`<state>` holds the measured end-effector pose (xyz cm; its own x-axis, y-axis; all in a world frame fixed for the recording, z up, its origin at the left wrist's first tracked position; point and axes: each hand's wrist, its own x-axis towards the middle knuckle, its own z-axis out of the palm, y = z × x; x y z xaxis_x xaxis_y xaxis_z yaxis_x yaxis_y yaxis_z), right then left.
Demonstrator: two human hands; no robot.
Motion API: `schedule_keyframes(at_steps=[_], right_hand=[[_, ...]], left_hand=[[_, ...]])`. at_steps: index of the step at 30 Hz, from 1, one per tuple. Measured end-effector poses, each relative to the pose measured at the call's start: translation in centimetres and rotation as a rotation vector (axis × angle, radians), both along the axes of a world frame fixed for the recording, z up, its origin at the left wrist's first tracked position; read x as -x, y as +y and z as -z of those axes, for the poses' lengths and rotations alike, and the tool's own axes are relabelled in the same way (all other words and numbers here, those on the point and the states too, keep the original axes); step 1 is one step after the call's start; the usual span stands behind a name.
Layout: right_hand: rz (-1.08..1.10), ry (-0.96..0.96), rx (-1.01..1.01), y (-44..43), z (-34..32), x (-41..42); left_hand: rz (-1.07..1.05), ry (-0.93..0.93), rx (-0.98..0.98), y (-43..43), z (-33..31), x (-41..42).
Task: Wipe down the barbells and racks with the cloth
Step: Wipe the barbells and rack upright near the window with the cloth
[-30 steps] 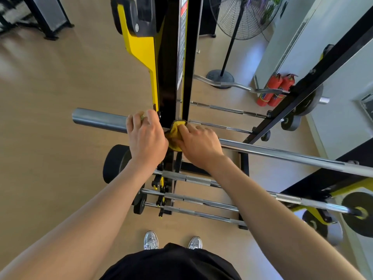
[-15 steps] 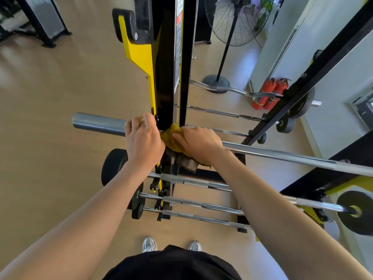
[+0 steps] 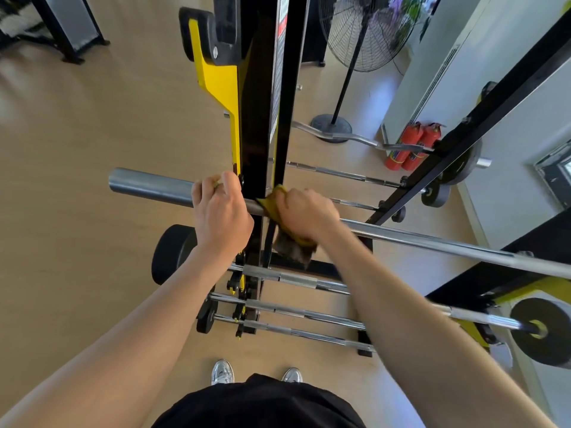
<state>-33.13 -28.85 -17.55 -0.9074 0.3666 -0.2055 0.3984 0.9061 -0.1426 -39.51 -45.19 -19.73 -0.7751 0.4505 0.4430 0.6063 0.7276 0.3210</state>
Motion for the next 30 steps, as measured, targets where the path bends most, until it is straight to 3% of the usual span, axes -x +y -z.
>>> schedule_keyframes(at_steps=[1,3,5,11,13,16,19,22,27,30], right_hand=[[-0.006,0.185,-0.112,-1.7,0.8,-1.0],[-0.087,0.331,-0.275,-3.5,2.5,-2.8],[-0.154,0.290,-0.333,-3.1,2.8,-2.9],[0.186,0.121,0.085,-2.9,-1.2,0.9],[0.199,0.182,0.032,-3.7,-0.7,0.5],[0.005,0.327,-0.161,-5.8,1.7,-0.6],[-0.150,0.257,-0.321,-7.3,3.2,-0.7],[-0.174,0.258,-0.406,-7.0,3.1,0.0],[-0.337,0.253,-0.341,-4.9,1.6,0.7],[-0.210,0.299,-0.239,-5.1,1.0,1.4]], left_hand=[[-0.001,0.004,-0.006,0.1,0.0,-0.1],[-0.003,0.003,0.004,0.1,0.0,-0.2],[0.013,0.001,0.021,-0.1,0.1,-0.1],[0.114,-0.070,-0.103,-1.3,0.5,0.3],[0.220,-0.115,-0.124,-2.5,0.9,0.9],[0.316,-0.124,-0.054,-4.2,0.7,1.7],[0.258,-0.068,0.037,-4.5,0.3,1.9],[0.192,-0.083,0.092,-4.3,0.5,2.0],[0.150,-0.046,0.163,-4.2,0.7,2.4],[0.150,-0.031,0.169,-4.2,0.8,2.4]])
